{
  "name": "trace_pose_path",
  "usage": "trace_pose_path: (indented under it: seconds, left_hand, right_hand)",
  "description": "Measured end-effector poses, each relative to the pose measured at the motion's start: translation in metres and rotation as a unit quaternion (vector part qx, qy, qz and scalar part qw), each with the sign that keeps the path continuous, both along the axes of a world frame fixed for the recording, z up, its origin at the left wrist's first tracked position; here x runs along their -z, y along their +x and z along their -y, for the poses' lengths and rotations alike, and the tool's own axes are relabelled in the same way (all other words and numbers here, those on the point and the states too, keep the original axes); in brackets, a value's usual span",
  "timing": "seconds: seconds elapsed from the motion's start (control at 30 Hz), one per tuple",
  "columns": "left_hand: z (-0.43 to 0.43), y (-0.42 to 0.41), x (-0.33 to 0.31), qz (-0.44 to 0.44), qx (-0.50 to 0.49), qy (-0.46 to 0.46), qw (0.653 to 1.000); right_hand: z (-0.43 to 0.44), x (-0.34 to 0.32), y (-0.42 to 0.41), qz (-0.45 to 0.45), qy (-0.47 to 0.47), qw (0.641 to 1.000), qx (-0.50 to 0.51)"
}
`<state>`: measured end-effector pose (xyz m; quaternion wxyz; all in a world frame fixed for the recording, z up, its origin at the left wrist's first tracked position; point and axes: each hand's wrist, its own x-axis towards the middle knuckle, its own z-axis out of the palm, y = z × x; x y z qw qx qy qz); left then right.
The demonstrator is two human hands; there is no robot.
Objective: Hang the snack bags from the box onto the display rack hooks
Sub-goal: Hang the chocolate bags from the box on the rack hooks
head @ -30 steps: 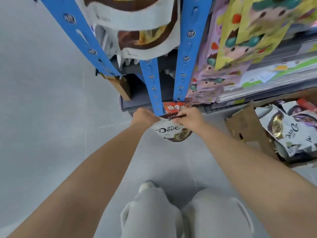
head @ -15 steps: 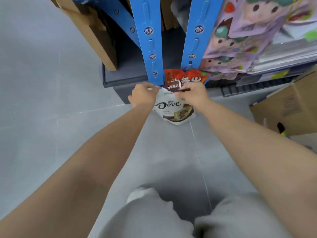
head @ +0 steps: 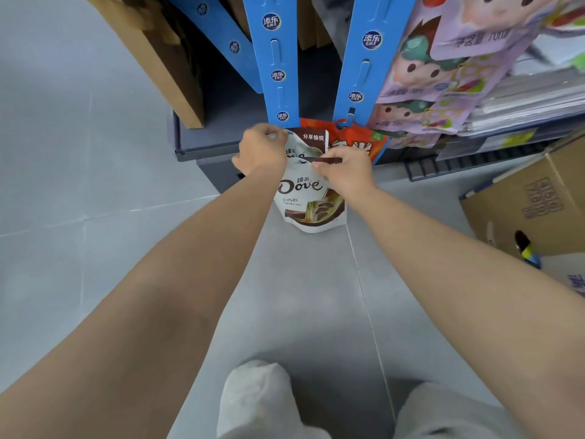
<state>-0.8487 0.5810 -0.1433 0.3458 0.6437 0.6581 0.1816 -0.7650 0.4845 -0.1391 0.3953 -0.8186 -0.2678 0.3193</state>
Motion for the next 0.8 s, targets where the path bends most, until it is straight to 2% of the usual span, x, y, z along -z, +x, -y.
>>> trace_pose_path:
  seconds: [0.17, 0.43, 0.57, 0.8]
  left_hand:
    - [-0.006, 0.008, -0.003, -0.006, -0.008, -0.02, 1.0]
    - [-0.007, 0.01, -0.008, 0.031, -0.043, -0.088, 0.995]
    - [-0.012, 0.015, -0.006, 0.093, -0.102, -0.141, 0.98]
    - [-0.02, 0.027, -0.01, 0.115, -0.126, -0.204, 0.964]
  right_hand:
    - [-0.002, -0.001, 0.0, 0.015, 0.012, 1.0, 0.0]
    - [-0.005, 0.001, 0.0, 0.027, 0.02, 0.999, 0.023]
    - [-0.01, -0.001, 0.001, 0.018, 0.006, 1.0, 0.024]
    - [-0.013, -0.003, 0.01, -0.015, -0.003, 1.0, 0.024]
